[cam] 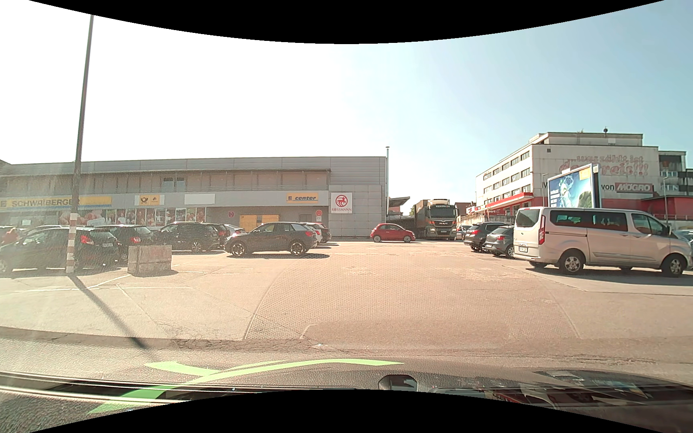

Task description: Follow the waypoints while adhering to traffic rules and regulations

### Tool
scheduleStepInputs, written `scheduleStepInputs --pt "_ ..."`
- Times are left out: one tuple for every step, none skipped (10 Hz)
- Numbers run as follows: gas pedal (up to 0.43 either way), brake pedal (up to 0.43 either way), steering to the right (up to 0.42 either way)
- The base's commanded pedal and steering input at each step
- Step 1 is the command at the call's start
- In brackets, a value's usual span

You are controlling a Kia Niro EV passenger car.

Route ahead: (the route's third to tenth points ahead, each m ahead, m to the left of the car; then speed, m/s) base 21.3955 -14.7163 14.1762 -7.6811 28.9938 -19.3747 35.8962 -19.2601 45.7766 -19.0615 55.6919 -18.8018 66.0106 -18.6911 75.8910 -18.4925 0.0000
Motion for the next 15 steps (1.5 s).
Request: scheduleStepInputs --pt "0.000 0.415 -0.055" --pt "0.000 0.415 -0.055" --pt "0.000 0.415 -0.055" --pt "0.000 0.415 -0.055" --pt "0.000 0.415 -0.055" --pt "0.000 0.415 -0.055" --pt "0.000 0.415 -0.056" --pt "0.000 0.415 -0.056" --pt "0.000 0.415 -0.056" --pt "0.000 0.415 -0.055" --pt "0.000 0.421 -0.055" --pt "0.000 0.421 -0.055" --pt "0.000 0.421 -0.055" --pt "0.000 0.415 -0.055" --pt "0.000 0.421 -0.056"
